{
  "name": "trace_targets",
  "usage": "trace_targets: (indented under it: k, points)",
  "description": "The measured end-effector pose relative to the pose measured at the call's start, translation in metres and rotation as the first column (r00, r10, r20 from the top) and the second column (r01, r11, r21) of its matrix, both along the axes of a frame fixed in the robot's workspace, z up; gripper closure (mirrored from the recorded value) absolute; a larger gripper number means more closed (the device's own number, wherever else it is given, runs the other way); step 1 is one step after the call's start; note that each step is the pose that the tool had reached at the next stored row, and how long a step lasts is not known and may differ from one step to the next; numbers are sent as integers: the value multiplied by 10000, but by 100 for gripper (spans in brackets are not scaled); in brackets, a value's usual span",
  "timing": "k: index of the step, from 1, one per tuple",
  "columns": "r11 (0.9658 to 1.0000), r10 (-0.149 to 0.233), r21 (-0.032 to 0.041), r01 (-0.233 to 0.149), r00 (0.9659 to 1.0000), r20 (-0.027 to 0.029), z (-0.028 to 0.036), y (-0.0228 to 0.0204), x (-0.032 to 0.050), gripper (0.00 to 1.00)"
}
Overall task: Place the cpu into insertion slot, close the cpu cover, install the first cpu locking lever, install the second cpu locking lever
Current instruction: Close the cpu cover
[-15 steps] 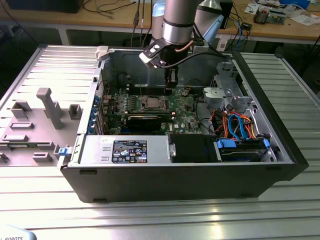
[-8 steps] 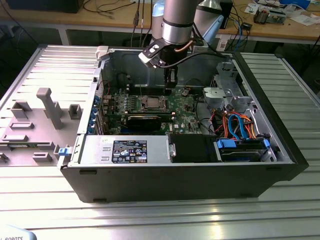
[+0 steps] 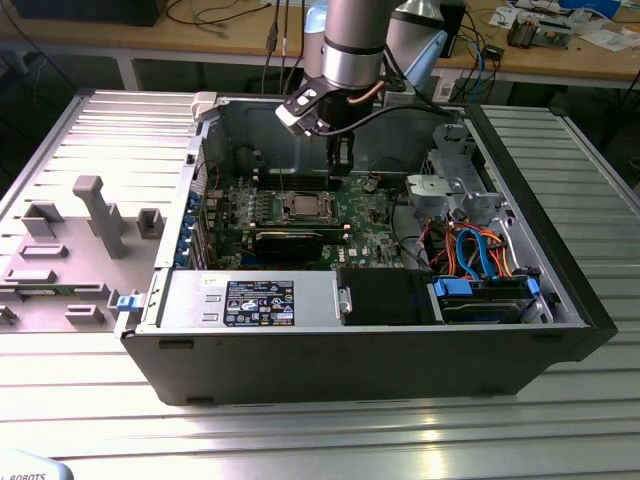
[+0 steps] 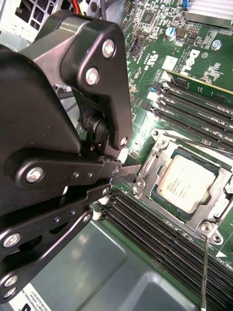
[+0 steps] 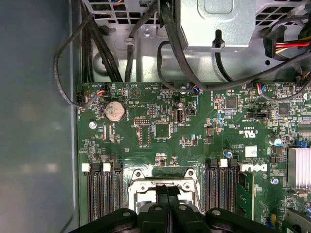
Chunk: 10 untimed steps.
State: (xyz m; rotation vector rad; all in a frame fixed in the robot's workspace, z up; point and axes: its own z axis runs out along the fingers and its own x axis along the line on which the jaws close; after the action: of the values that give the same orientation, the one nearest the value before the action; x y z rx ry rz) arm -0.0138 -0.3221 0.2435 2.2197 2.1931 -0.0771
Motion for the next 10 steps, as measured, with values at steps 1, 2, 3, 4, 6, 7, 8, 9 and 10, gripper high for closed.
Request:
trace_targets:
  k: [1, 2, 3, 4, 6, 7, 8, 9, 10]
  points:
    - [10000, 1, 1, -1, 10000, -1, 0, 0, -2, 89]
    - [10000, 1, 1, -1, 10000, 0, 0, 0, -4, 89]
    - [10000, 3, 1, -3, 10000, 0, 0, 0, -5, 89]
    - [10000, 2, 1, -2, 10000, 0, 0, 0, -7, 89]
    - [10000, 2, 1, -2, 10000, 0, -1, 0, -10, 89]
    - [10000, 0, 1, 0, 10000, 0, -1, 0, -15, 89]
    - [10000, 1, 1, -1, 10000, 0, -1, 0, -15, 89]
    - [10000, 2, 1, -2, 10000, 0, -1, 0, -16, 89]
    - [10000, 1, 1, -1, 10000, 0, -1, 0, -17, 89]
